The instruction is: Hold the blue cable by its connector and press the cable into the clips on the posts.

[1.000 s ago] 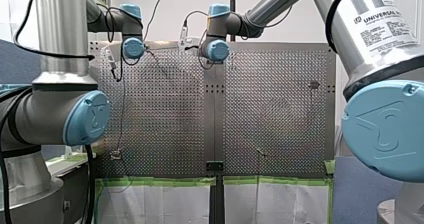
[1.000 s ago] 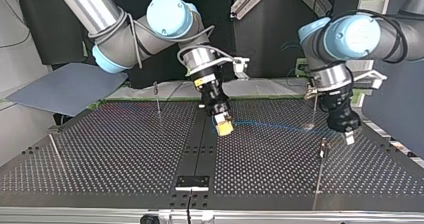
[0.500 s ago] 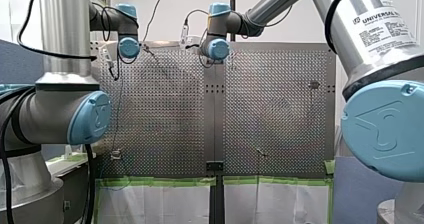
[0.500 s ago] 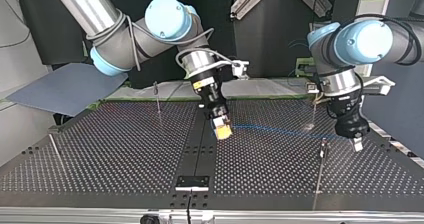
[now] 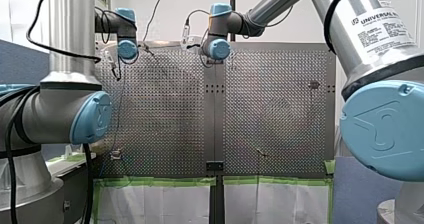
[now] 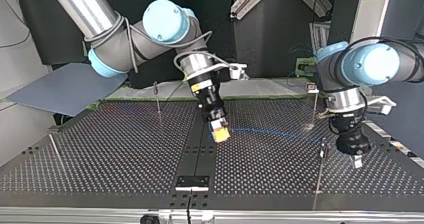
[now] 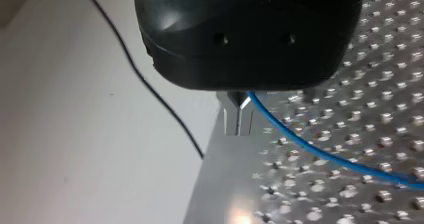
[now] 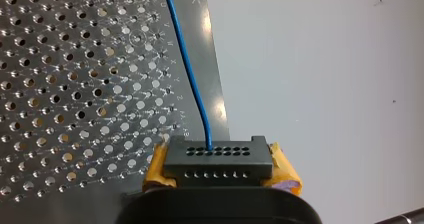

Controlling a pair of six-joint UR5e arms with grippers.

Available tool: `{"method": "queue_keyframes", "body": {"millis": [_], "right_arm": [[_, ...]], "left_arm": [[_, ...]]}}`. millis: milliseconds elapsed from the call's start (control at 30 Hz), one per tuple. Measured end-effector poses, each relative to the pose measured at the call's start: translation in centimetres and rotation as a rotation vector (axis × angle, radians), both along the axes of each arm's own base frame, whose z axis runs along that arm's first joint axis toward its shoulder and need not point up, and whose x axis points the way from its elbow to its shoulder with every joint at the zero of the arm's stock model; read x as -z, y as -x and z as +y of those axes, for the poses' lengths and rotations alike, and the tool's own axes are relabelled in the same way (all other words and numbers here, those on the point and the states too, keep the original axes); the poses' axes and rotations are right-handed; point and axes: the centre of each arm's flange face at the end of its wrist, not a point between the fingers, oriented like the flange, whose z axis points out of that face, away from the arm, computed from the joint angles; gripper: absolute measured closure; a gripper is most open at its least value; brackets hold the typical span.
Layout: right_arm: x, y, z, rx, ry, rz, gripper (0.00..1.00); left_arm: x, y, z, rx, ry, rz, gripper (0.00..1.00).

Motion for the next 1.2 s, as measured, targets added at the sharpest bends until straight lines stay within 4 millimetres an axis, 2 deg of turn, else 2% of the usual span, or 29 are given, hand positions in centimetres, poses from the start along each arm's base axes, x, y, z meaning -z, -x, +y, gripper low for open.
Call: {"method": "queue_keyframes", "body": {"millis": [200, 467, 933, 1200], "right_arm": [[0.1, 0.4, -0.8, 0.010, -0.006, -0.006, 1.00], [1.4, 0.4, -2.5, 0.017, -0.015, 0.005, 1.00], [3.3, -1.6, -5.9, -0.002, -0.045, 0.006, 1.00], [3.4, -2.1, -8.3, -0.002, -0.061, 0.000, 1.00]], "left_arm": [[-0.5, -0.4, 0.5, 0.004, 0.004, -0.009, 1.00], [0.8, -2.5, 2.2, 0.014, 0.005, 0.008, 1.00], [-0.9, -4.5, 3.7, 0.062, 0.026, -0.046, 1.00], [0.4, -5.7, 3.7, 0.087, 0.031, -0.026, 1.00]]}}
